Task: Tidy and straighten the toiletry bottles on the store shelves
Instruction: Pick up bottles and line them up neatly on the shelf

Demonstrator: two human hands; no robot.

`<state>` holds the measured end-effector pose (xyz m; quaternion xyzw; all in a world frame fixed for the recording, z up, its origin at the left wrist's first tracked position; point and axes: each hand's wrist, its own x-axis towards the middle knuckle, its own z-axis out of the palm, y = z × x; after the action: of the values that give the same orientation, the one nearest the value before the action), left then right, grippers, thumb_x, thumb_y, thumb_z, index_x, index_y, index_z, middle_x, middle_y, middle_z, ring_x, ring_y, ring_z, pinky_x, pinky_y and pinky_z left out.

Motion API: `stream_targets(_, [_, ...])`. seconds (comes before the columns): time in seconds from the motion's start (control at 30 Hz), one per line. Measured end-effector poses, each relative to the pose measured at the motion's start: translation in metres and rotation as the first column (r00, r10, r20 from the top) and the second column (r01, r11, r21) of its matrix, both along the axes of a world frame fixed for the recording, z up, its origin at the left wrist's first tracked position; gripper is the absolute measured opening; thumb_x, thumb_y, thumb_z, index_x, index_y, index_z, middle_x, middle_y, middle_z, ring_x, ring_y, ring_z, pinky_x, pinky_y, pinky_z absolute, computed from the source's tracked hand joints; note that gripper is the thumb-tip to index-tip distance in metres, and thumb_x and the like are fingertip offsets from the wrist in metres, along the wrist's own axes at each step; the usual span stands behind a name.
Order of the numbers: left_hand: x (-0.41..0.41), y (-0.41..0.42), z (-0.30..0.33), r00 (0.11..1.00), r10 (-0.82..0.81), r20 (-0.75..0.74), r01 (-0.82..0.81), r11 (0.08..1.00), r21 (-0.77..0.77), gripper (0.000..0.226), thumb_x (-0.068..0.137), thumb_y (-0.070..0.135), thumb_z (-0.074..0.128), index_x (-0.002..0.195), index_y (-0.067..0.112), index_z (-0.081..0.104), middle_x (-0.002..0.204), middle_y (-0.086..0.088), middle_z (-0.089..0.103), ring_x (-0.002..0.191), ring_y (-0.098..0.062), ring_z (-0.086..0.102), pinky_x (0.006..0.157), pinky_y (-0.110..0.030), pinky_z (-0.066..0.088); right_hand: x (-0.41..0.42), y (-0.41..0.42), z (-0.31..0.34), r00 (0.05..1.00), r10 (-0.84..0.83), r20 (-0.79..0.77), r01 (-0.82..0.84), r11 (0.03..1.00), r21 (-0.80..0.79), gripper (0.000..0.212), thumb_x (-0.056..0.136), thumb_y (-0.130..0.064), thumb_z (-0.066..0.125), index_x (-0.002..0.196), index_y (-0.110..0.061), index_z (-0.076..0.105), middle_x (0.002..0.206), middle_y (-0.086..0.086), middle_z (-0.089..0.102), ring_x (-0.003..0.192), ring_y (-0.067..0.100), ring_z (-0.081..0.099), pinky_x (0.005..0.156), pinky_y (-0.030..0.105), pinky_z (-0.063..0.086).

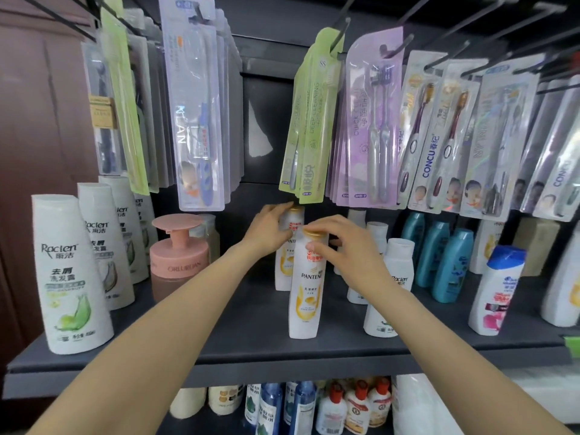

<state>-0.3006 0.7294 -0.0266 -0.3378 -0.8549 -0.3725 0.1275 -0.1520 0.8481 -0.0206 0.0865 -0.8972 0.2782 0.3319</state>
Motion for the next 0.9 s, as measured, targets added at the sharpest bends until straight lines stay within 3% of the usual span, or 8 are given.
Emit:
stream_targets(0.1, [0.002,-0.001,-0.003,0.999,-0.033,-0.027,0.036,0.995,0.094,0.047,0.083,0.017,0.067,0.125,0.02,0.045,0.128,-0.011,0.049,0.117,-0.025,0.049,0.088,-0.027,0.04,0.001,0.0,-0.001,1.0,-0.006,0.012,0.006,1.0,-0.011,0.029,0.087,-0.019,0.065,0.115,-0.02,0.066,0.116,-0.003,0.06,0.108,0.01,0.055,0.095,0.031,0.047])
stream_targets(0.23, [0.012,-0.003,-0.007,0.996,-0.094,0.007,0.089,0.963,0.253,0.034,0.082,0.013,0.068,0.102,0.02,0.042,0.112,-0.008,0.058,0.101,-0.02,0.057,0.079,-0.026,0.046,0.001,-0.003,0.0,1.0,-0.017,0.003,0.017,1.0,-0.01,0.028,0.086,-0.019,0.066,0.113,-0.017,0.066,0.113,-0.003,0.06,0.105,0.01,0.056,0.092,0.032,0.049])
stream_targets(0.37, [0.022,-0.002,-0.012,0.993,-0.12,-0.014,0.119,0.954,0.275,0.031,0.082,0.02,0.068,0.103,0.022,0.044,0.11,-0.009,0.056,0.097,-0.019,0.055,0.076,-0.019,0.045,0.003,-0.006,-0.001,0.999,-0.033,0.012,0.034,0.999,-0.03,0.028,0.087,-0.017,0.064,0.115,-0.017,0.065,0.115,-0.002,0.059,0.106,0.01,0.055,0.092,0.028,0.048])
stream_targets(0.53, [0.032,-0.014,-0.014,0.998,0.007,-0.068,0.013,0.956,0.294,0.03,0.084,0.014,0.065,0.109,0.015,0.047,0.114,-0.01,0.054,0.096,-0.013,0.049,0.067,-0.008,0.033,0.005,-0.007,0.0,0.999,-0.051,0.015,0.051,0.998,-0.034,0.028,0.087,-0.017,0.064,0.115,-0.018,0.065,0.114,-0.004,0.06,0.105,0.008,0.054,0.091,0.027,0.047])
stream_targets(0.73, [0.056,-0.039,0.004,0.985,0.051,-0.163,-0.002,0.958,0.287,0.032,0.083,0.012,0.066,0.109,0.015,0.049,0.114,-0.008,0.055,0.098,-0.011,0.049,0.071,-0.01,0.03,0.008,-0.015,-0.001,0.997,-0.071,-0.007,0.07,0.996,-0.055,0.028,0.087,-0.016,0.063,0.115,-0.02,0.066,0.113,-0.005,0.06,0.106,0.008,0.055,0.095,0.032,0.047])
stream_targets(0.9, [0.083,-0.06,0.006,0.982,0.065,-0.177,-0.011,0.956,0.293,0.033,0.082,0.015,0.067,0.109,0.017,0.049,0.11,-0.006,0.055,0.094,-0.013,0.051,0.068,-0.011,0.038,0.013,-0.022,0.003,0.989,-0.142,0.031,0.14,0.988,0.068,0.034,0.089,-0.022,0.062,0.123,-0.021,0.06,0.124,-0.004,0.056,0.117,0.012,0.049,0.094,0.019,0.035])
